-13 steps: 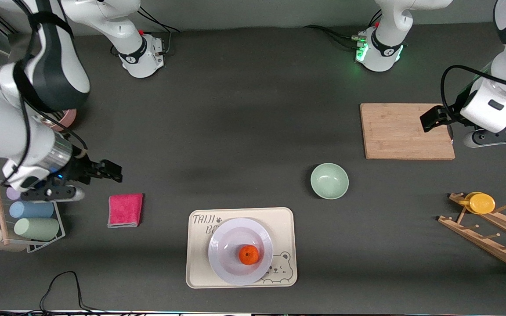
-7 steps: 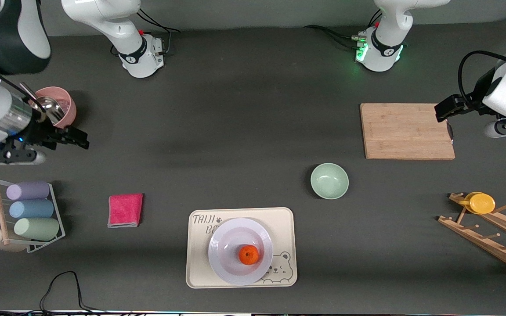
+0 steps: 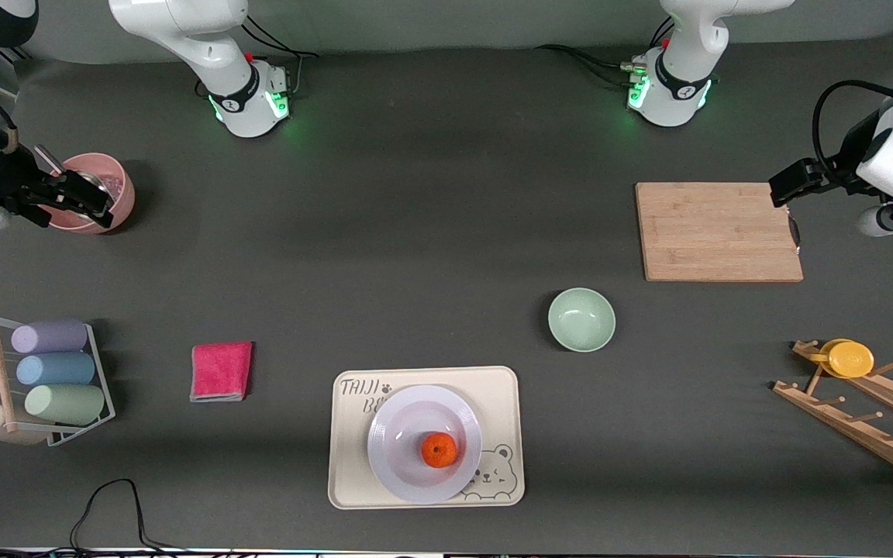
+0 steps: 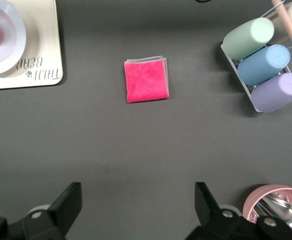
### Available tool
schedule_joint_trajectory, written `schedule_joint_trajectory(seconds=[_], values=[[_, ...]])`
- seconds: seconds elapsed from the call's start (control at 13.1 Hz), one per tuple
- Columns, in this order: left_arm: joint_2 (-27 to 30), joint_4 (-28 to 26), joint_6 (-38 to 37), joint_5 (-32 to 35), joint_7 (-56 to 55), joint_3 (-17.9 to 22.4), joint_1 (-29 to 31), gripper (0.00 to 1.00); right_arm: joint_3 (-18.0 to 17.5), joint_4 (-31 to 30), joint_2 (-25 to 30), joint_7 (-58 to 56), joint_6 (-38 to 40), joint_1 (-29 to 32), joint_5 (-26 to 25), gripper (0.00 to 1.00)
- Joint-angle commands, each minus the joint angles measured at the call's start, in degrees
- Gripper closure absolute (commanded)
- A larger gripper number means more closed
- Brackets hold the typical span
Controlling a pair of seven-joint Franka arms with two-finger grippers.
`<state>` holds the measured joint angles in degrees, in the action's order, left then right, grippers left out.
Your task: Place orange and plate with both arms
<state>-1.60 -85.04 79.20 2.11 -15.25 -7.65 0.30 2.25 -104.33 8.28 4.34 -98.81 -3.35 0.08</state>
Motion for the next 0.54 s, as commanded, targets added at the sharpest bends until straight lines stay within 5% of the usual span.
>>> schedule_joint_trajectory(seconds=[0.0, 0.46], values=[[-0.16, 0.93, -1.33, -0.09, 0.4, -1.3, 1.71, 0.0, -2.5, 0.53, -0.9, -0.21, 2.81, -0.16, -1.31, 0.0], [-0.16, 1.19, -1.5, 0.09, -0.3, -3.42, 2.61, 0.0, -4.89, 2.38, -2.21, -0.03, 2.83, -0.16, -2.62, 0.0]])
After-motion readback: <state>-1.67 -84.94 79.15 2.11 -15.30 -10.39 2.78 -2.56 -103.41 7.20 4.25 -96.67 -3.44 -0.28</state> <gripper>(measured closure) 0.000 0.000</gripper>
